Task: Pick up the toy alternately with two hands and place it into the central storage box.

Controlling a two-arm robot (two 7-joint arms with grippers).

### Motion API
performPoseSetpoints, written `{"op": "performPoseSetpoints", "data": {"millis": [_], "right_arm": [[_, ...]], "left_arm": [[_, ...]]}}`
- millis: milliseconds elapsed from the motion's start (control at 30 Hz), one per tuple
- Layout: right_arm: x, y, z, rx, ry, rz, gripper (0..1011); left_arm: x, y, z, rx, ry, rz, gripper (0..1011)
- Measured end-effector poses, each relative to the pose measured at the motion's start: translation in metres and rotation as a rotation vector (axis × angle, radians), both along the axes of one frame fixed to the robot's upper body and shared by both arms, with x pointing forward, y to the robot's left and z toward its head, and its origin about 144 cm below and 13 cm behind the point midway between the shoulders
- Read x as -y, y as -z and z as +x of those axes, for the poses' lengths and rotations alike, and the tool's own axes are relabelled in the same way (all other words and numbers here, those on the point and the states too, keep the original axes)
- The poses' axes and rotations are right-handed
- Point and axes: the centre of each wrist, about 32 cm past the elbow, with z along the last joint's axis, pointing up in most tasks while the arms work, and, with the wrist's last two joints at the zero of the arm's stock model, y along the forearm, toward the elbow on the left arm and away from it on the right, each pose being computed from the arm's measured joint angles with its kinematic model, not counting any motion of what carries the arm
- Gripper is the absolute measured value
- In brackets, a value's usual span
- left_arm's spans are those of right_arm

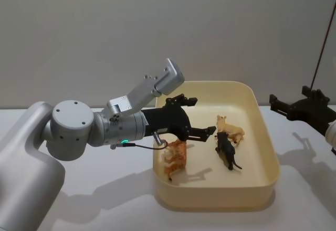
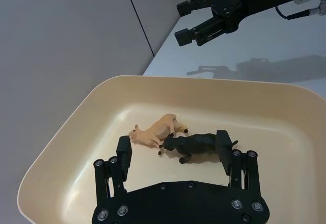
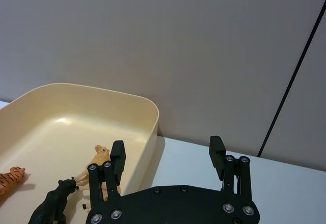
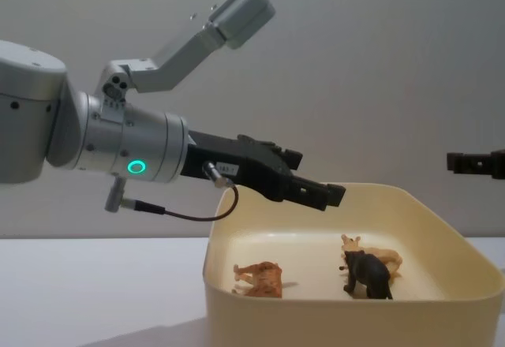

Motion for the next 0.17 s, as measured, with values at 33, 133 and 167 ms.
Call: {"op": "performPoseSetpoints", "data": {"millis": [33,133,167], "right_arm": [[0.0,0.0,0.0,0.0,0.0,0.0,1001],[0.0,0.0,0.0,0.0,0.0,0.0,1001],[0.0,0.0,0.0,0.0,0.0,0.0,1001]], "left_arm": [[0.0002,0.0,0.0003,-0.001,0.002,0.001,1001],[0.0004,-0.0002,0.0008,-0.002,0.004,0.002,1001],[0.0006,-0.0001,0.001,-0.002,0.006,0.003,1001]]}}
